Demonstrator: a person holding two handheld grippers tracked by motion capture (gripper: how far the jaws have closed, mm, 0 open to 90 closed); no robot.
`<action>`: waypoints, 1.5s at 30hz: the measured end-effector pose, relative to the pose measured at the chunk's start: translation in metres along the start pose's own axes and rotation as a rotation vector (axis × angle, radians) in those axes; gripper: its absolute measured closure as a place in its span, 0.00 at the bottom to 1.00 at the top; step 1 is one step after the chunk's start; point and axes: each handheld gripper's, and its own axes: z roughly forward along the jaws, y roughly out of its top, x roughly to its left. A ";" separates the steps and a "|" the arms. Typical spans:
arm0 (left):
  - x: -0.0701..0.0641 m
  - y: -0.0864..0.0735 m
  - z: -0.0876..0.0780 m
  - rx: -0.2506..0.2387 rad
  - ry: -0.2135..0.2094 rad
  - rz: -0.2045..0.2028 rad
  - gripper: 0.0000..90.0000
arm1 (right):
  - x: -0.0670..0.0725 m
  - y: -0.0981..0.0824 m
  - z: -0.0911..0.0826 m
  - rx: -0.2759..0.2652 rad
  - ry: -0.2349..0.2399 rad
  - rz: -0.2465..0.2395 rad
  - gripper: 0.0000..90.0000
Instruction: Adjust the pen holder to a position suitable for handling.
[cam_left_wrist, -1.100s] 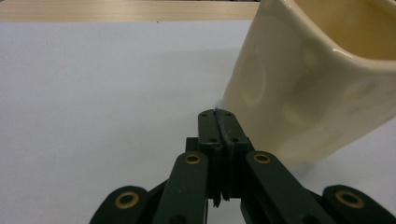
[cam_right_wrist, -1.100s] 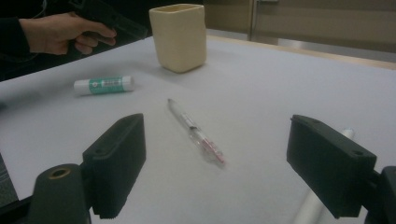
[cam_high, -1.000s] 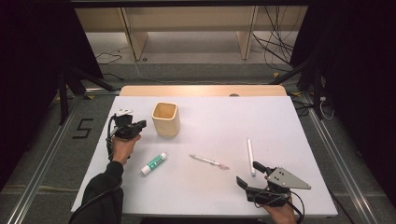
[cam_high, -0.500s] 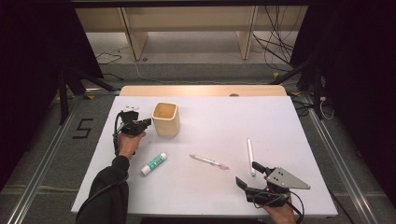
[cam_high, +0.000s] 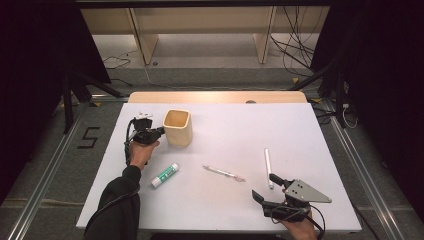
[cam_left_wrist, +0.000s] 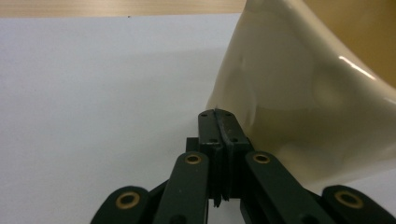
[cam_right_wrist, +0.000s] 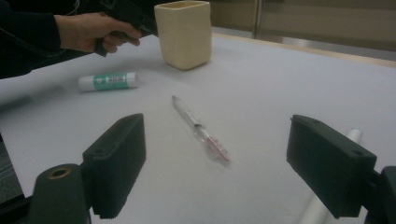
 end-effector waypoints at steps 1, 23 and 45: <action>0.001 0.000 0.000 -0.002 -0.007 -0.004 0.99 | 0.000 0.000 0.000 0.000 0.000 0.001 0.23; -0.016 0.005 0.007 0.018 -0.029 0.028 0.99 | 0.000 0.000 0.001 0.011 0.003 0.001 0.23; -0.068 0.013 0.032 0.048 -0.052 0.039 0.99 | 0.000 0.000 0.001 0.007 0.007 0.002 0.23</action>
